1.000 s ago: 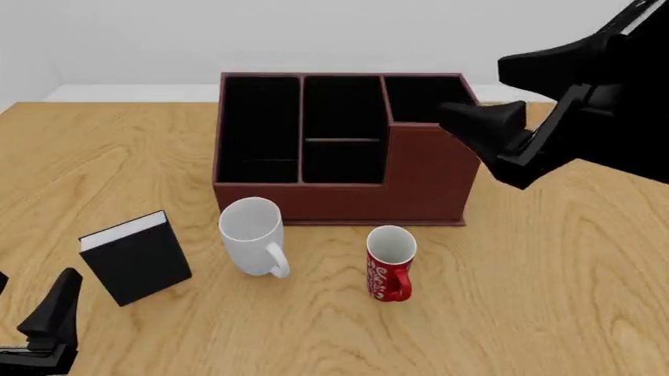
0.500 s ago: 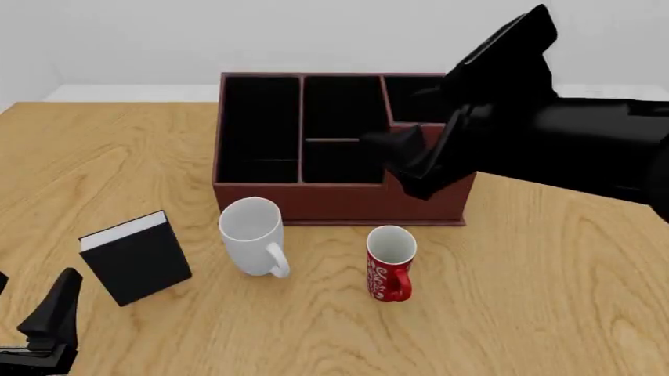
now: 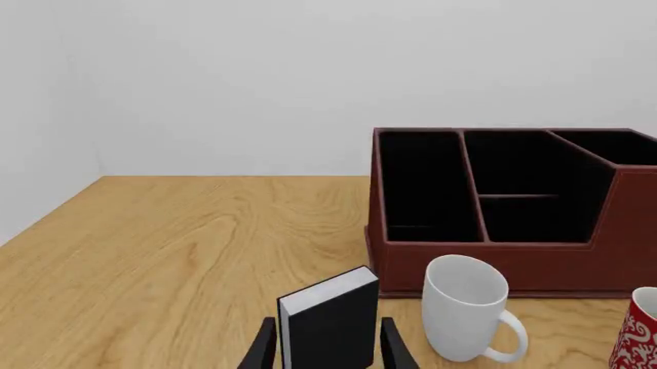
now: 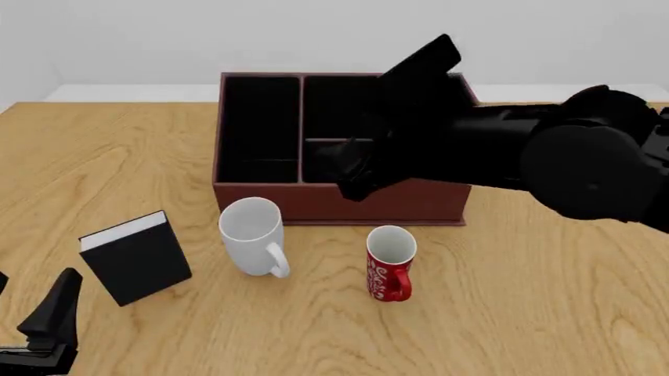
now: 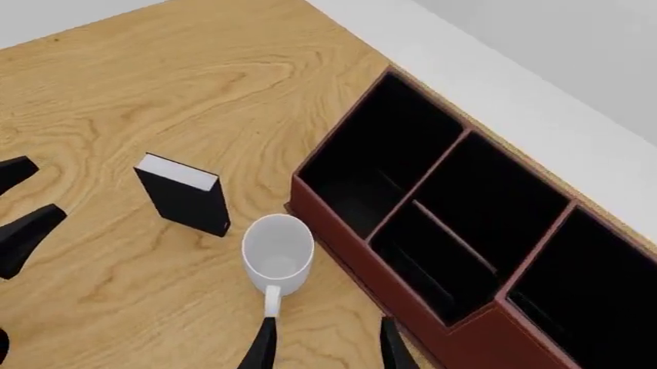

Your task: Pick up the white mug and place it to the right of the caddy.

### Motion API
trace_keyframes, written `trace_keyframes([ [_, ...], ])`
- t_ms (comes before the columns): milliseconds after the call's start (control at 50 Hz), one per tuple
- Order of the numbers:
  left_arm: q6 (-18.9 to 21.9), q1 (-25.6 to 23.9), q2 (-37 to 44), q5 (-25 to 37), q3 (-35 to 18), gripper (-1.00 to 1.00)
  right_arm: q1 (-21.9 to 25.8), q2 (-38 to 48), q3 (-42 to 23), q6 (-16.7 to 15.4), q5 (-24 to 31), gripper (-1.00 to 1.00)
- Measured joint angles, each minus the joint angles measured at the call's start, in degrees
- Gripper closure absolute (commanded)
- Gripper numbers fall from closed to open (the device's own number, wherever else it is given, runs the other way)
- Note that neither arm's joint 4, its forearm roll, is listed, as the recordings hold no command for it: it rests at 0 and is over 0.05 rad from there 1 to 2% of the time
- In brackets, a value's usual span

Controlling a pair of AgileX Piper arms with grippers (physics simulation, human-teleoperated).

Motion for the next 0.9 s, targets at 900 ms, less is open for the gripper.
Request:
trace_keyframes([
  [900, 0.0, 0.0, 0.0, 0.0, 0.0, -1.0, 3.5, 13.0, -1.4, 5.3, -2.0, -1.0],
])
